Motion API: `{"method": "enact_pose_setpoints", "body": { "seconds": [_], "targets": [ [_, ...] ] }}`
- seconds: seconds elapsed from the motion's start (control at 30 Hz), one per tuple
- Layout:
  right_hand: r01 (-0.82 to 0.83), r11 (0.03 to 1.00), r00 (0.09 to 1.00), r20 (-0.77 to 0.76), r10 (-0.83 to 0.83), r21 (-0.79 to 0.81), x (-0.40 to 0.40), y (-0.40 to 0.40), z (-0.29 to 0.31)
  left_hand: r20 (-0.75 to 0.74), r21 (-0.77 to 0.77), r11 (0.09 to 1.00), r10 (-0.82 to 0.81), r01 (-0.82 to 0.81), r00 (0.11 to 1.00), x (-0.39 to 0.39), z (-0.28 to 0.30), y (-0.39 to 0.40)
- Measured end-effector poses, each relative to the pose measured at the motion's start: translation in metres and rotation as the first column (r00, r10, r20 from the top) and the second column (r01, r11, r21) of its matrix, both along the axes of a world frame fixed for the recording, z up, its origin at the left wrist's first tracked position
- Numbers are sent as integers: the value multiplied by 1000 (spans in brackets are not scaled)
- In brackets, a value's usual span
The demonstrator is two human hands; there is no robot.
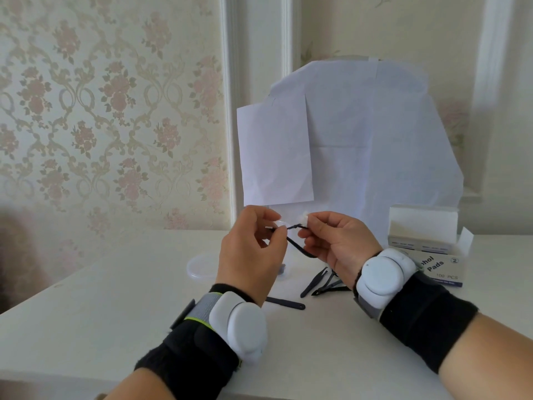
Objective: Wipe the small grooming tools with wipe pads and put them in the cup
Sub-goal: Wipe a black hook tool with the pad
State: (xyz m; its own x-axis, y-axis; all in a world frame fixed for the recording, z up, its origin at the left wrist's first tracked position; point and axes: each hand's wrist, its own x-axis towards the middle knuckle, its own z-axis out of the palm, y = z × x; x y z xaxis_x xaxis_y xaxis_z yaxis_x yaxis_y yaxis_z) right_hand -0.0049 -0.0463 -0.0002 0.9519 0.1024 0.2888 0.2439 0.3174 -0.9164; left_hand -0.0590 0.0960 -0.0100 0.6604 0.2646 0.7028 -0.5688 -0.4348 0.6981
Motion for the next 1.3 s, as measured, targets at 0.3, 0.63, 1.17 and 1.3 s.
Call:
{"method": "enact_pose_setpoints", "body": {
  "seconds": [0.3,0.63,1.17,1.3],
  "targets": [
    [36,996,999,-16,-35,80,0,3,-1,-22,-427,891,-183,156,983,2,5,-20],
    [193,980,980,48,-195,43,3,-2,-1,-141,-590,750,-460,299,877,2,6,-23],
    [289,947,939,235,-252,-140,1,-4,2,-230,-38,995,-94,87,969,3,0,-28],
    [185,970,969,194,-153,-156,0,0,-1,-224,-19,994,-111,110,968,7,-4,-27]
  ]
}}
